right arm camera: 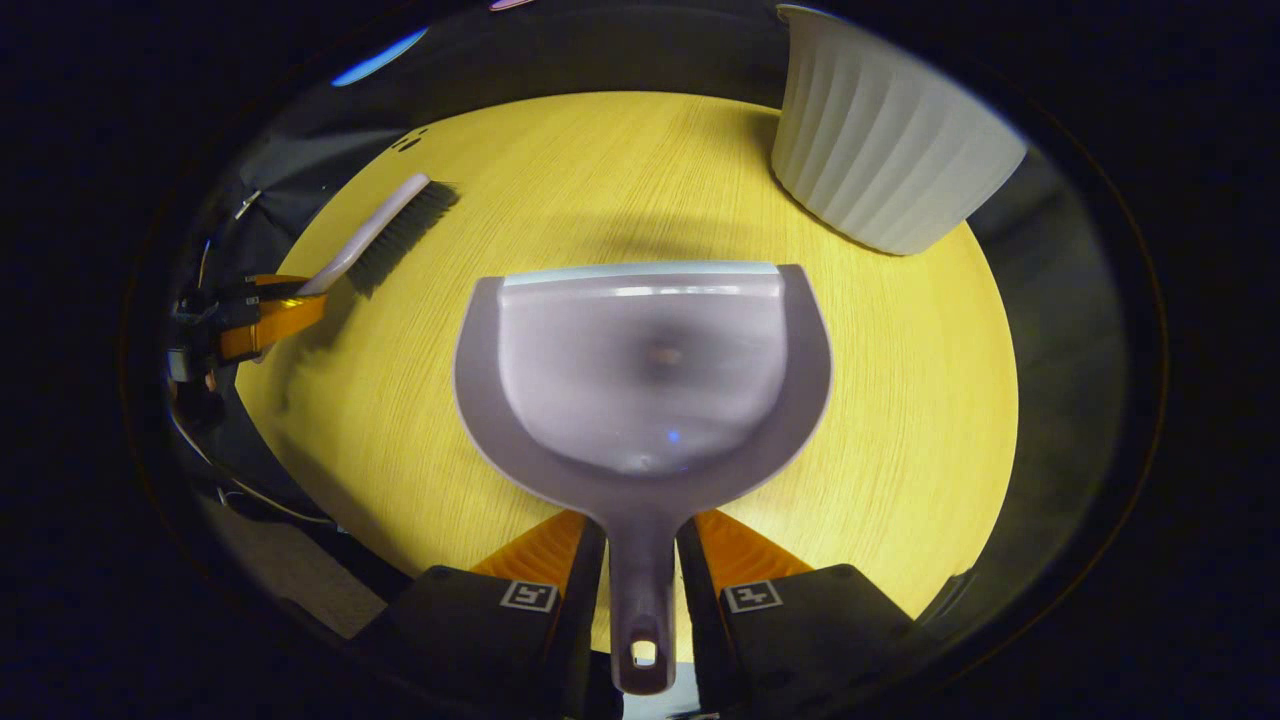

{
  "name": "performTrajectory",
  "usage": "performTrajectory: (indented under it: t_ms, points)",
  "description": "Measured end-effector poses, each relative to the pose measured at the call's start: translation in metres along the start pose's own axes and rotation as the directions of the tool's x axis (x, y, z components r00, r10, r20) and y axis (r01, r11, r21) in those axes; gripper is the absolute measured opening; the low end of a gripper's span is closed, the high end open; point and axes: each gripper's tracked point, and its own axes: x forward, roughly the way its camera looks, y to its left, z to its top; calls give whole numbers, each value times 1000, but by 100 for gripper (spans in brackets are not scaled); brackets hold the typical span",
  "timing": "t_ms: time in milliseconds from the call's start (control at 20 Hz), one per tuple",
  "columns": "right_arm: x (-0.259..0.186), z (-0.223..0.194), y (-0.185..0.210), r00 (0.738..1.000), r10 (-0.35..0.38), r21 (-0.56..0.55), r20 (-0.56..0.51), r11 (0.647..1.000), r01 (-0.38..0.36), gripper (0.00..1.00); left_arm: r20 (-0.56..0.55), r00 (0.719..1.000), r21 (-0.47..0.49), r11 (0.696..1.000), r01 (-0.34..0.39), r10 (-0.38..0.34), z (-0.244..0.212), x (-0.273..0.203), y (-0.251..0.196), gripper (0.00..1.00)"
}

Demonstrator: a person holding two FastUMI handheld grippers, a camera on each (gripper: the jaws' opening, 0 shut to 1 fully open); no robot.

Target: Pick up the small broom and dustpan from the desktop, sweep the trash into the dustpan with the broom, and then empty the trash into the garbage bin.

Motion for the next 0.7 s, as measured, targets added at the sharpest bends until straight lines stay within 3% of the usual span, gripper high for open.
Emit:
performTrajectory:
  t_ms: [250, 400, 550, 700]
  points:
    - [-33, 0, 4, 997, -1, -3, 80, 1000, 1, 46, 38, 998, 9, 999, -40, 40, -3, -27, 4, 47]
    - [-60, 12, 5, 982, -10, -1, 186, 1000, 11, 46, 115, 992, -25, 998, -56, 58, 10, -53, 5, 47]
    - [-91, 36, 5, 942, -34, 16, 333, 999, 30, 46, 264, 962, -73, 996, -54, 71, 45, -85, 7, 47]
    - [-128, 67, 6, 879, -53, 30, 474, 999, 44, 46, 432, 899, -120, 992, -27, 77, 93, -124, 10, 46]
